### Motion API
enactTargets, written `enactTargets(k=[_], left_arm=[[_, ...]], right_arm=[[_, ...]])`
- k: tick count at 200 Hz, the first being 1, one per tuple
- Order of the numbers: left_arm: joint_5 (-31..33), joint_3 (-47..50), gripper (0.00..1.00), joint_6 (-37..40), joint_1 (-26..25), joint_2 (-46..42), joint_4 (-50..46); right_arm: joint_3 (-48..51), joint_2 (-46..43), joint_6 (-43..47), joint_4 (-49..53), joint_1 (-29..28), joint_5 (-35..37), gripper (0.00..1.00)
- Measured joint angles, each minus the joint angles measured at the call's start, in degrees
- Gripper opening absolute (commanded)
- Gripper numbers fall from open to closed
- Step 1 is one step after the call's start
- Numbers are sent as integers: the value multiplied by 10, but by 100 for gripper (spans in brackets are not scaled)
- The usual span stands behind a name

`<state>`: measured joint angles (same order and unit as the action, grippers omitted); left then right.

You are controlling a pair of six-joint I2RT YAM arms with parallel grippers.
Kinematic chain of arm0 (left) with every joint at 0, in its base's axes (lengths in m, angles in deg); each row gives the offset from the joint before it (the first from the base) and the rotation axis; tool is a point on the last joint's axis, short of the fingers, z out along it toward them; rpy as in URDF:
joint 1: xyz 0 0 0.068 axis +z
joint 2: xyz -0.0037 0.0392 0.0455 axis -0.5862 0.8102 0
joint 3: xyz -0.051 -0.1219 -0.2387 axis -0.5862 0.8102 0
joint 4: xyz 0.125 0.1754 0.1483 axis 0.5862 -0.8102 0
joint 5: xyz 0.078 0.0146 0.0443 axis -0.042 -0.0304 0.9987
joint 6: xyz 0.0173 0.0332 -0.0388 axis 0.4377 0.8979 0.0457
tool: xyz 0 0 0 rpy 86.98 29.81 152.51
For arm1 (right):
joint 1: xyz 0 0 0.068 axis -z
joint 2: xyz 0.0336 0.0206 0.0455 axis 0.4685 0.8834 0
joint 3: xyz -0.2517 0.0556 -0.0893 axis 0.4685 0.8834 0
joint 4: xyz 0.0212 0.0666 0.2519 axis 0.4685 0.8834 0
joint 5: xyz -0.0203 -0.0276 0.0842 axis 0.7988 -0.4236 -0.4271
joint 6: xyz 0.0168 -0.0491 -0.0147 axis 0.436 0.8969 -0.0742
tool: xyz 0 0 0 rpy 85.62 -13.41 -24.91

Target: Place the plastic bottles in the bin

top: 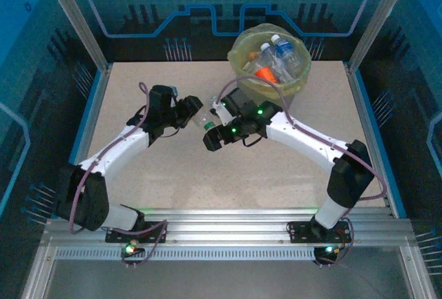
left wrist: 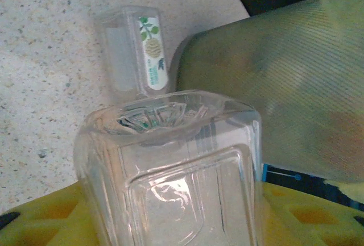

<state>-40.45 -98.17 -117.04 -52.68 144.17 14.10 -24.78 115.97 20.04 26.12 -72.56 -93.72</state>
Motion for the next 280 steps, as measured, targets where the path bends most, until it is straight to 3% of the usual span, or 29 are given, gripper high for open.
enactTargets(k=[50, 85, 122, 134, 163, 183, 203, 280], left_arm=[[-2, 19, 58, 2, -17, -23, -3], [-2, 21, 58, 2, -23, -34, -2], [-7, 30, 59, -1, -23, -42, 9], [-10, 31, 58, -4, -23, -42, 10], [-11, 32, 62, -11, -22, -42, 11], [-10, 33, 76, -11, -22, -45, 8], [-10, 35, 99, -18, -22, -50, 6], [-12, 19, 99, -14, -22, -143, 8]], right_arm=[[-33, 24, 5, -7, -9, -15, 80], [-38, 34, 8, -10, -9, -16, 62], [-46, 40, 9, -10, -9, -17, 61], [-47, 40, 10, -9, -9, -17, 53], [-49, 42, 8, -5, -8, -10, 24], [-49, 42, 6, 0, -6, 3, 13], [-54, 41, 6, 3, -6, 7, 8], [-82, -8, 24, 54, 6, 47, 6]])
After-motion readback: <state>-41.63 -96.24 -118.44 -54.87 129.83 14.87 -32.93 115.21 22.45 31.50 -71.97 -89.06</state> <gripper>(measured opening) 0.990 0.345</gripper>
